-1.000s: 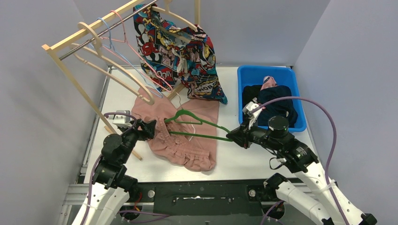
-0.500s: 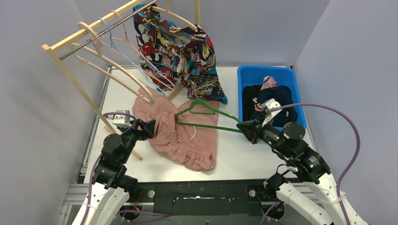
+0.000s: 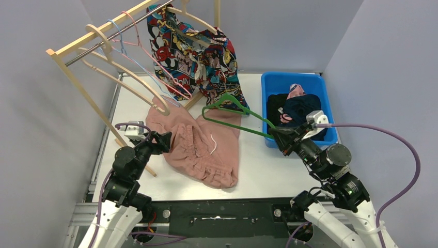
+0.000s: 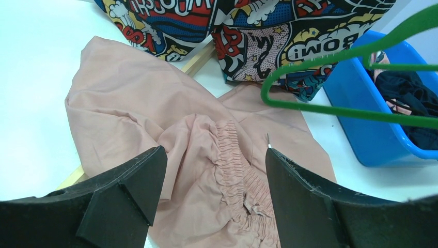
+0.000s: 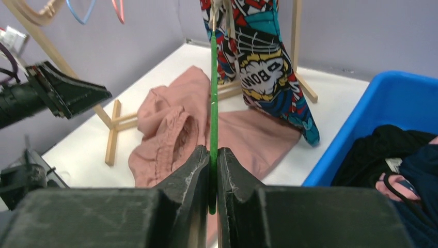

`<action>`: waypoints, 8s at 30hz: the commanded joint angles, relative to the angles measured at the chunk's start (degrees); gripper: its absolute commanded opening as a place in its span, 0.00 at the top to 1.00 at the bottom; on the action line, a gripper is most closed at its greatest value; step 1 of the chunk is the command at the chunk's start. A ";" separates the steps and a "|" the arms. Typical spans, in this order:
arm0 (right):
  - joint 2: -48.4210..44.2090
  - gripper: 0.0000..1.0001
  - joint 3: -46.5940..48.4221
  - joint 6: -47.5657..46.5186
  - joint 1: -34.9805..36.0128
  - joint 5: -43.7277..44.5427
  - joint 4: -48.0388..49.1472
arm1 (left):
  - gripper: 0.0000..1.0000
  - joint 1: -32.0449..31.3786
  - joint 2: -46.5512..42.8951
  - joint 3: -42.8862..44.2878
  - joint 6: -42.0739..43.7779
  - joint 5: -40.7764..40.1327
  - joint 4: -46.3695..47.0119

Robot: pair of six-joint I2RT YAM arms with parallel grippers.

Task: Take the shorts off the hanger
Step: Remove the shorts from the hanger, then place the hanger on the clothes rod, then pick up the shorts at the center of the board.

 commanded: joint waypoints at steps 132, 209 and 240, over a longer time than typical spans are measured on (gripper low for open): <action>56.03 1.00 1.87 -22.90 17.93 -15.40 24.21 | 0.30 0.30 0.37 2.31 0.52 -5.16 -0.17; 58.68 1.00 8.65 -15.21 14.41 5.21 12.95 | 0.30 0.29 1.01 2.21 0.69 -3.24 0.31; 26.66 1.00 12.97 -24.26 4.19 55.27 28.01 | 0.31 0.30 1.03 2.12 0.86 -2.83 0.47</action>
